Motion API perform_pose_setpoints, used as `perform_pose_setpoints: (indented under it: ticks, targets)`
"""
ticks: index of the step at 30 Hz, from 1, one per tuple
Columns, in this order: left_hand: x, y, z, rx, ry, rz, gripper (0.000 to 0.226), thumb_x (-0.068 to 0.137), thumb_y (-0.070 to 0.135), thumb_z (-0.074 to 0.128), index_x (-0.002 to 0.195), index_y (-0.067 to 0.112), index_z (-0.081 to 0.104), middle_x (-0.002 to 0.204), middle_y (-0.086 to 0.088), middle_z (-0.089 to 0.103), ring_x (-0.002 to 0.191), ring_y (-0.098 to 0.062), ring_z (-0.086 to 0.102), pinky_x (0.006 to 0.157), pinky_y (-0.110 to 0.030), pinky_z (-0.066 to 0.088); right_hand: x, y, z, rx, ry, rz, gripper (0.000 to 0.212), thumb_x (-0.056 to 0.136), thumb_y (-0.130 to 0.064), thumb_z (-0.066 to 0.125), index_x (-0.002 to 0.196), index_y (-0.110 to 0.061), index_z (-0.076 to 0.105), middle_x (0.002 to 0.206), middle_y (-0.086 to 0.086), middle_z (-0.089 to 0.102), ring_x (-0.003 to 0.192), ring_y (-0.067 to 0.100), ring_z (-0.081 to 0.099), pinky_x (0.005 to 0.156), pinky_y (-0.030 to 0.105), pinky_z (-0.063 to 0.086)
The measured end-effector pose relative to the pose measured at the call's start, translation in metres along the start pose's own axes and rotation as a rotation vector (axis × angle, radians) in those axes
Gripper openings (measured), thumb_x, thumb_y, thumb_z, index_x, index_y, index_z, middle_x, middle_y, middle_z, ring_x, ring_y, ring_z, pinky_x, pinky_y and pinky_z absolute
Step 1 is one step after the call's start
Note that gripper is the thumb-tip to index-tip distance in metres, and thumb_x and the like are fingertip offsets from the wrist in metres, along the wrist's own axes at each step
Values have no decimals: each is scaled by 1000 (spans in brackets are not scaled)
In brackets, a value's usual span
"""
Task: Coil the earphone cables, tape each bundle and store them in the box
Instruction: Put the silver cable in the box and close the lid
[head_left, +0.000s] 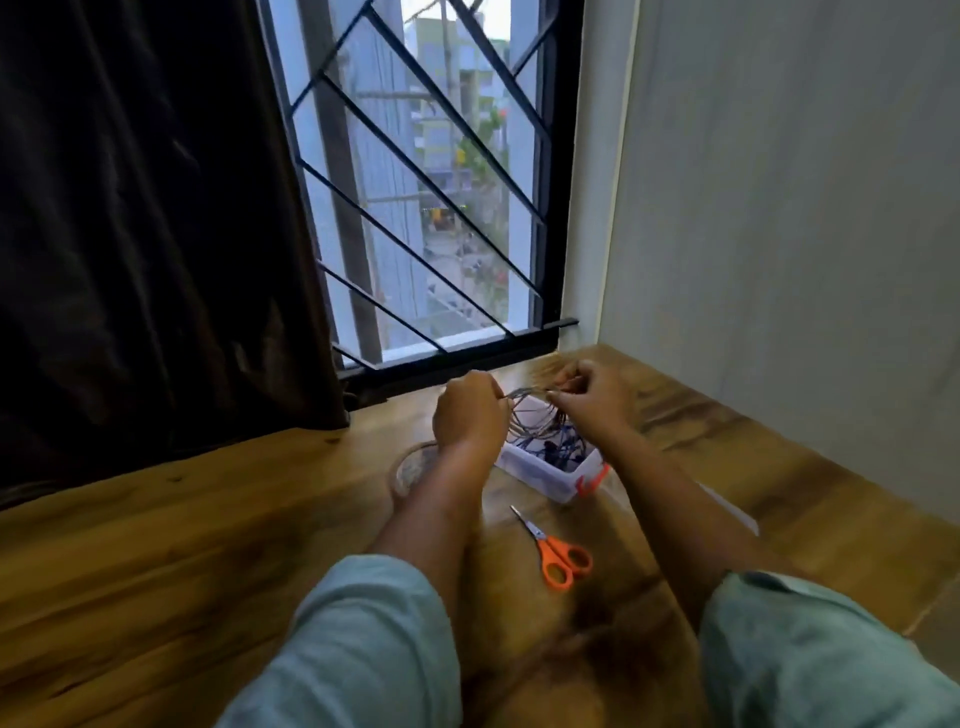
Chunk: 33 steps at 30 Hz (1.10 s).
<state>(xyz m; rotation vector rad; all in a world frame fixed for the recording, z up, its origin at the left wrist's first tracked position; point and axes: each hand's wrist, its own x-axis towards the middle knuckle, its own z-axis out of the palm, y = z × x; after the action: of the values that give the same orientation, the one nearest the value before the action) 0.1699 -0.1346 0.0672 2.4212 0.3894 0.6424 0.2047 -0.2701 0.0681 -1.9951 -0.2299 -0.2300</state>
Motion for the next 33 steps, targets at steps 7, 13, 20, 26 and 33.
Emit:
perform_pose_setpoints:
  ticks: [7, 13, 20, 26, 33]
  targets:
    - [22, 1, 32, 260, -161, -17, 13, 89, 14, 57, 97, 13, 67, 96, -9, 67, 85, -27, 63, 67, -32, 50, 21, 20, 14, -431, -129, 29, 15, 85, -20, 66, 77, -30, 59, 86, -6, 67, 91, 17, 60, 95, 38, 40]
    - [27, 0, 43, 138, -185, -43, 17, 91, 14, 55, 100, 11, 69, 98, -10, 68, 79, -21, 58, 62, -27, 40, 20, 27, 6, -621, -180, 10, 17, 94, -29, 56, 104, -31, 70, 113, -2, 64, 117, 21, 44, 96, 37, 30]
    - [27, 5, 27, -73, -215, -213, 13, 85, 13, 67, 97, 14, 71, 105, -7, 69, 89, -19, 60, 70, -27, 43, 2, 64, -24, -167, -53, -3, 35, 69, -7, 43, 80, -29, 69, 90, -1, 71, 93, 28, 62, 85, 47, 50]
    - [16, 13, 15, 126, -245, -163, 21, 89, 14, 59, 104, 23, 70, 107, -4, 67, 94, -23, 61, 68, -30, 45, -10, 55, -50, -514, -115, 216, 29, 86, -32, 57, 114, -27, 61, 125, 5, 58, 118, 32, 51, 98, 46, 43]
    - [13, 11, 30, 237, -246, -261, 38, 90, 14, 56, 128, 16, 52, 124, -9, 54, 113, -28, 47, 82, -34, 44, -36, 79, -70, -862, -618, 553, 141, 16, -83, 67, 141, -42, 16, 147, 8, 25, 135, 39, 25, 103, 63, 30]
